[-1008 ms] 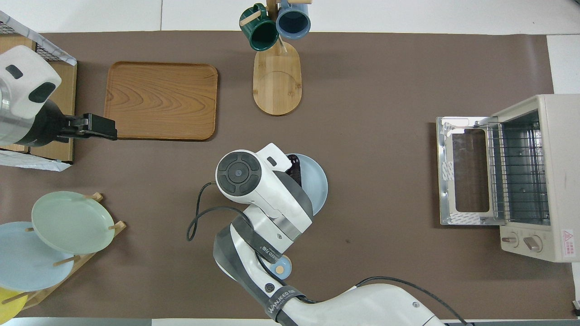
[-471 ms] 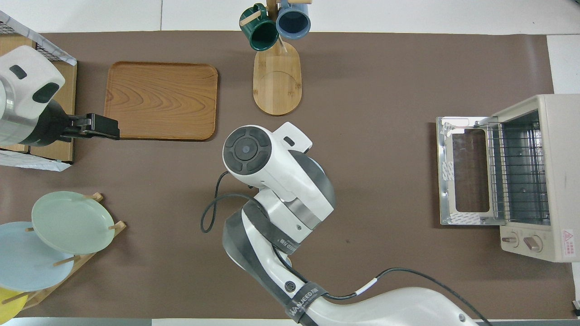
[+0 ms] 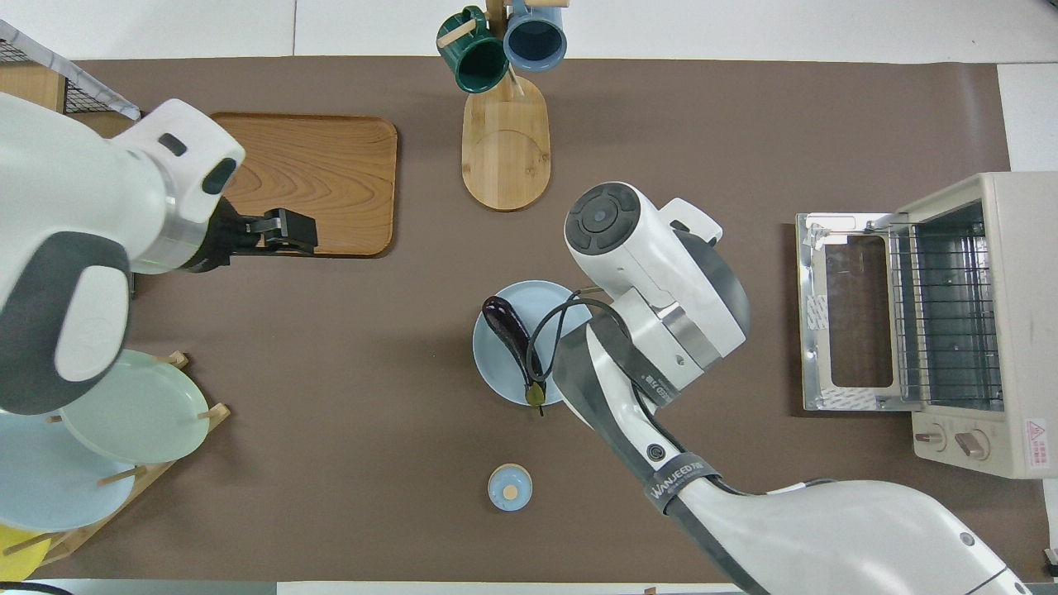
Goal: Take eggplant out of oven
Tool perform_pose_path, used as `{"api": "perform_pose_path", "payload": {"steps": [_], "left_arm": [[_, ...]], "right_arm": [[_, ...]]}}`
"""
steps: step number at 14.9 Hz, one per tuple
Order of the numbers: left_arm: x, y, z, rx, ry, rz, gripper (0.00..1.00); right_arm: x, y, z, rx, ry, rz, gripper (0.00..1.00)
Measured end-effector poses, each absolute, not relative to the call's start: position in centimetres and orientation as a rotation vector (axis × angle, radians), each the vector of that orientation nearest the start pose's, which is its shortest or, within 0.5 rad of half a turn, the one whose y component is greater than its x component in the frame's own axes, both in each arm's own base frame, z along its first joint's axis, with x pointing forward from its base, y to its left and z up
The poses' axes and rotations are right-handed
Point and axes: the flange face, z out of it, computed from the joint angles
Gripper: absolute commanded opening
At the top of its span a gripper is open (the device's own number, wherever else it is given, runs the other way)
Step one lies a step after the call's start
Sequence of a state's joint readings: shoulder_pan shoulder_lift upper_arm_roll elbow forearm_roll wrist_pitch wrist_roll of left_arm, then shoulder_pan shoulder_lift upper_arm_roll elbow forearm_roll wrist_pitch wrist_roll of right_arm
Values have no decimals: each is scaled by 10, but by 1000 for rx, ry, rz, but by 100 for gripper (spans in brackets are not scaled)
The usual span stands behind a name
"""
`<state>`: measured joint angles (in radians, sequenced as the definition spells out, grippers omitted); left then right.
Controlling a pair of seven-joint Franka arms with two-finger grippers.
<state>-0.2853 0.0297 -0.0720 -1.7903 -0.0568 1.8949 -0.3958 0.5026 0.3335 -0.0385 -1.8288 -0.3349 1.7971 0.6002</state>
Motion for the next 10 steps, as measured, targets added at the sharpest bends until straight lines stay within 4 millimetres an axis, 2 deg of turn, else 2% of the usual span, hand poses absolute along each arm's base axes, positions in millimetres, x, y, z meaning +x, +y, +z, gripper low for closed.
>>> {"api": "perform_pose_path", "payload": {"steps": [2,4,7,10], "left_arm": [[539,-253,498,-3228,-138,-59,100],[526,-293,456,-3230,-167,-34,100],[479,-345,391,-3259,-283,-80,100],[430,-389,351,-3274,-419,-95,100]], "right_arm": [[540,207,313,-3612,-10,277,0],[539,168,300,-3608,-20,306,0],[533,127,282,-3609,-45,319,0],[528,110,277,-3620,-103,327,0]]}}
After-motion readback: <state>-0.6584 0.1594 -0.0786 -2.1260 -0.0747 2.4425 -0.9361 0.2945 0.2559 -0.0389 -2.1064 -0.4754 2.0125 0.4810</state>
